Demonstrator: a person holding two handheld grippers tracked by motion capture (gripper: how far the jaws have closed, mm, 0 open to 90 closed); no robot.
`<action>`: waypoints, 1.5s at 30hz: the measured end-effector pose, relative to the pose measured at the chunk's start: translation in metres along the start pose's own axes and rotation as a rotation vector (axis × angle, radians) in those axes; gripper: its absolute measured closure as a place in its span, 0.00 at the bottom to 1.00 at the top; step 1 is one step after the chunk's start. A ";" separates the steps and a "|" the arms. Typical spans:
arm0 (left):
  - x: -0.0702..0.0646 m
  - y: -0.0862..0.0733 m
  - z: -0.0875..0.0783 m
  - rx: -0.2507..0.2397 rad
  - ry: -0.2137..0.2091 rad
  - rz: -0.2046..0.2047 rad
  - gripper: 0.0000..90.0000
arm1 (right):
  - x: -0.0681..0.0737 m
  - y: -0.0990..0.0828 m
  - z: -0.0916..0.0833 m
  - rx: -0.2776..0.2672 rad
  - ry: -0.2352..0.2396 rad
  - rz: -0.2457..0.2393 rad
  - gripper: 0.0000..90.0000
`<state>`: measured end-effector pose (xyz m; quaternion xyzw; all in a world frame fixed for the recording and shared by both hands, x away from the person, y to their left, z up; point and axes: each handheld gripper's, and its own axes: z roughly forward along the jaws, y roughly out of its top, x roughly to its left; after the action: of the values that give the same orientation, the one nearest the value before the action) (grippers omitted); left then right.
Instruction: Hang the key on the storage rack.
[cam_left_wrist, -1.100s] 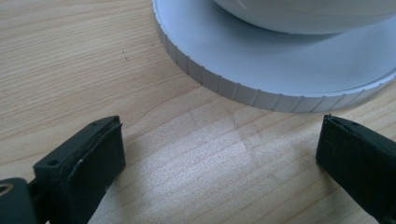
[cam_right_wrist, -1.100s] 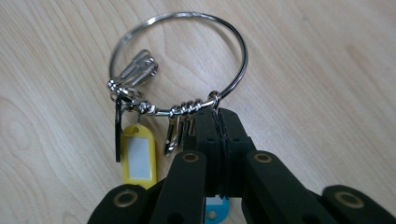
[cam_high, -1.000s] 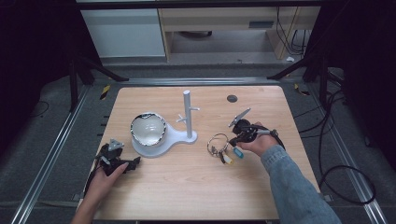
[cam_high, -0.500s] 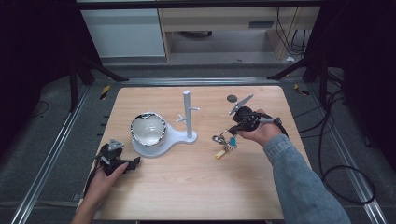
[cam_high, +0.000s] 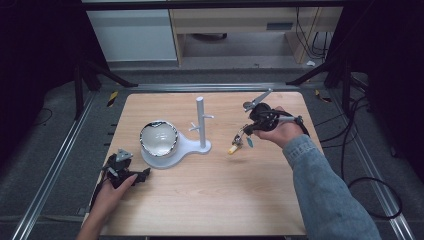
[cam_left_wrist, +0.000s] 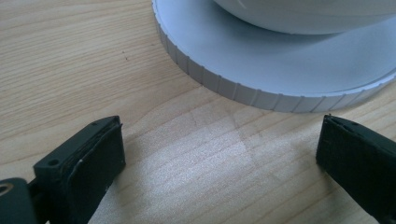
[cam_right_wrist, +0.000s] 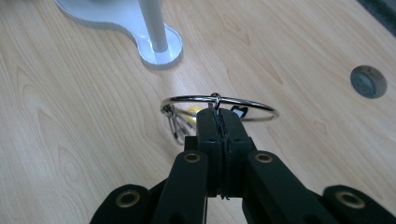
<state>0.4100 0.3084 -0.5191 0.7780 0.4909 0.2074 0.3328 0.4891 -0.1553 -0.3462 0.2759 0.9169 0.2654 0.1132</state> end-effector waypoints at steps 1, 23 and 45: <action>0.000 0.000 0.000 0.000 0.000 0.000 0.01 | 0.000 0.003 -0.002 -0.005 -0.001 -0.005 0.99; 0.000 0.000 0.000 0.000 0.000 -0.001 0.01 | 0.005 0.040 -0.020 -0.030 -0.034 -0.064 0.99; 0.000 0.000 0.000 -0.002 0.000 -0.001 0.01 | 0.010 0.067 -0.037 -0.064 -0.043 -0.102 0.99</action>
<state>0.4100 0.3083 -0.5191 0.7776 0.4909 0.2076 0.3335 0.4978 -0.1176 -0.2794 0.2309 0.9181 0.2823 0.1551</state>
